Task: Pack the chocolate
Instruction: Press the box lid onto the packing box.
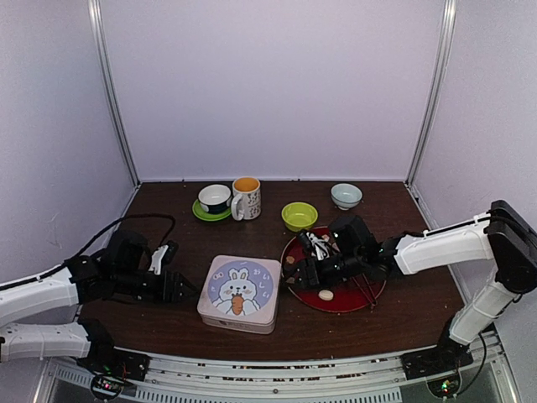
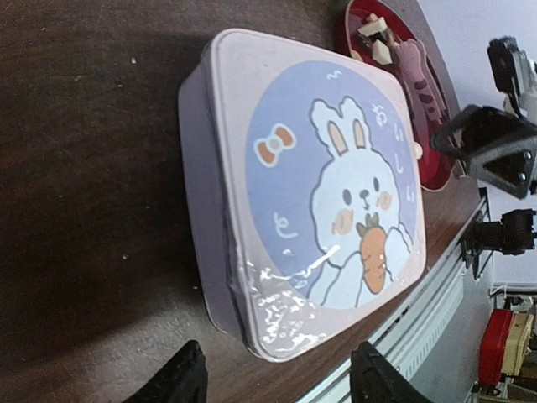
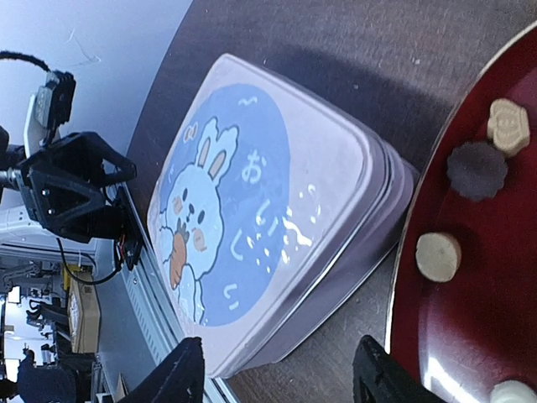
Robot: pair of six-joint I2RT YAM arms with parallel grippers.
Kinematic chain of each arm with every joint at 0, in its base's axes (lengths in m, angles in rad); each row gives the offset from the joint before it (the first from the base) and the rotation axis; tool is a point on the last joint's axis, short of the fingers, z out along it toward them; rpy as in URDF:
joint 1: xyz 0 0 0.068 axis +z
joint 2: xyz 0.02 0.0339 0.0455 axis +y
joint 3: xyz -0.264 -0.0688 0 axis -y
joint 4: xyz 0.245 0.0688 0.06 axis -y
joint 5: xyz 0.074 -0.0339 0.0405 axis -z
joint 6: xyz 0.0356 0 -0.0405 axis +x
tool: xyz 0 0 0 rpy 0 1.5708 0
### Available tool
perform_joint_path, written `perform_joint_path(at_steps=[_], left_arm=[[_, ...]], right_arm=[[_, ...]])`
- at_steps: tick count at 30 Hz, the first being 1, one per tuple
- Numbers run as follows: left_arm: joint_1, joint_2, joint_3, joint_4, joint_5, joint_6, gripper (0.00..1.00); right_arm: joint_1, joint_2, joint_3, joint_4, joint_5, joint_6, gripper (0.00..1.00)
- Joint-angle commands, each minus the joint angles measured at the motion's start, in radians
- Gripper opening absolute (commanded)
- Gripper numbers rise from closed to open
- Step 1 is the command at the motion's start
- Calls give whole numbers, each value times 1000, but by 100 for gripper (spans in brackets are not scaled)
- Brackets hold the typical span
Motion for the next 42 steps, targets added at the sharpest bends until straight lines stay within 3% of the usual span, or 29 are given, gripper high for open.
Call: perform_joint_path(at_steps=[1,12,17,23,27,37,42], left_arm=[[-49,-50,40,-44,57,-8,60],[-307,-7,94,-23,-24,-95,59],[-394,58,72,101,-26,-153,57],[-421,97,27,237,-29,-206,55],[-423,129,1,311,-21,-229,55],[-424,207,-33,372,-55,-243,54],[-422,269,-24,436,-67,-239,43]], right_arm=[[-22,-4,80,-74,43,-84,62],[-84,119,276,-125,25,-158,68],[-104,186,373,-167,16,-202,79],[-121,263,465,-206,9,-232,87],[-121,330,546,-272,-13,-264,100],[-121,474,664,-343,-82,-279,97],[-118,492,664,-335,-163,-281,90]])
